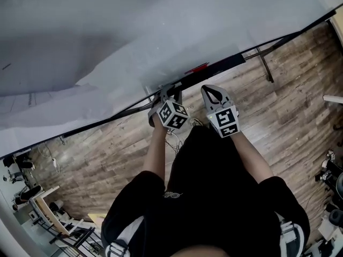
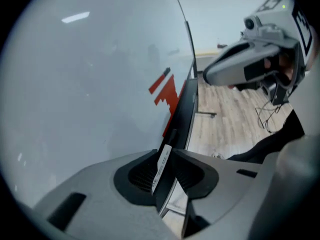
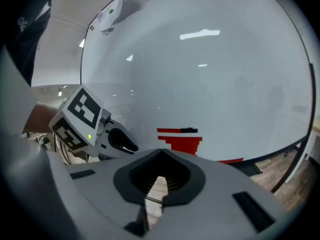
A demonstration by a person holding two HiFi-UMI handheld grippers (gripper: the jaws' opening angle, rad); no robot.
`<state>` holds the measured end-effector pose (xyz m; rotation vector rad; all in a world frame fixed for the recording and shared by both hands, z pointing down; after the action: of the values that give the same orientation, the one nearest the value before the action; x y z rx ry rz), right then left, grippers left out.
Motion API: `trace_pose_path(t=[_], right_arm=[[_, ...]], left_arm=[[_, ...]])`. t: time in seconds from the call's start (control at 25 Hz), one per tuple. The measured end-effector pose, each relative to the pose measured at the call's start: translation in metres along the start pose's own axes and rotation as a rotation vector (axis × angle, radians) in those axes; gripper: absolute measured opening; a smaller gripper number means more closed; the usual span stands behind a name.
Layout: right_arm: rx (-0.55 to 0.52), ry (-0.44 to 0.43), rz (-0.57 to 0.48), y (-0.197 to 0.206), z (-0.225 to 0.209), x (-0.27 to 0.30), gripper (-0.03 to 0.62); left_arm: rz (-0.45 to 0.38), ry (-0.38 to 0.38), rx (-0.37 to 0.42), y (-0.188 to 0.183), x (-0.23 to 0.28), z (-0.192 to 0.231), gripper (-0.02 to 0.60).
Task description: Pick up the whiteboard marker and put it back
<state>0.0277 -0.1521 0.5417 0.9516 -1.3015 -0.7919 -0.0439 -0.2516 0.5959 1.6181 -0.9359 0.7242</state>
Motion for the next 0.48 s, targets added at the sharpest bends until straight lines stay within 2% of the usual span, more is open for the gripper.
trace_pose_path(t=[0.16, 0.32, 0.48], right_arm=[[-0.022, -0.018, -0.010, -0.011, 0.016, 0.005, 0.003], [-0.036, -0.018, -0.025, -0.021, 0.035, 0.010, 0.003], [-0.053, -0.003, -0.061, -0.037, 0.054, 0.008, 0.003]], left_arm=[[-0.128, 0.000, -0.191, 0.000, -0.028, 0.013, 0.083], [-0.275, 0.007, -0.440, 0.003, -0.058, 0.026, 0.083], [-0.408, -0.013, -0.590, 0.008, -0.087, 0.031, 0.057]])
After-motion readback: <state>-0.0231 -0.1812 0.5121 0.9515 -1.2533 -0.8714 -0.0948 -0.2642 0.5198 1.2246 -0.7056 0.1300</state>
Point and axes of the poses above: the fingertips, and each gripper's own axes: x forward along the fingers, z to its left, y out of its underside, the point moved 3 cm from there along -x, backward along the fingers, and after that the axes turned 9 degrees about -x, right-handed, at the moved point
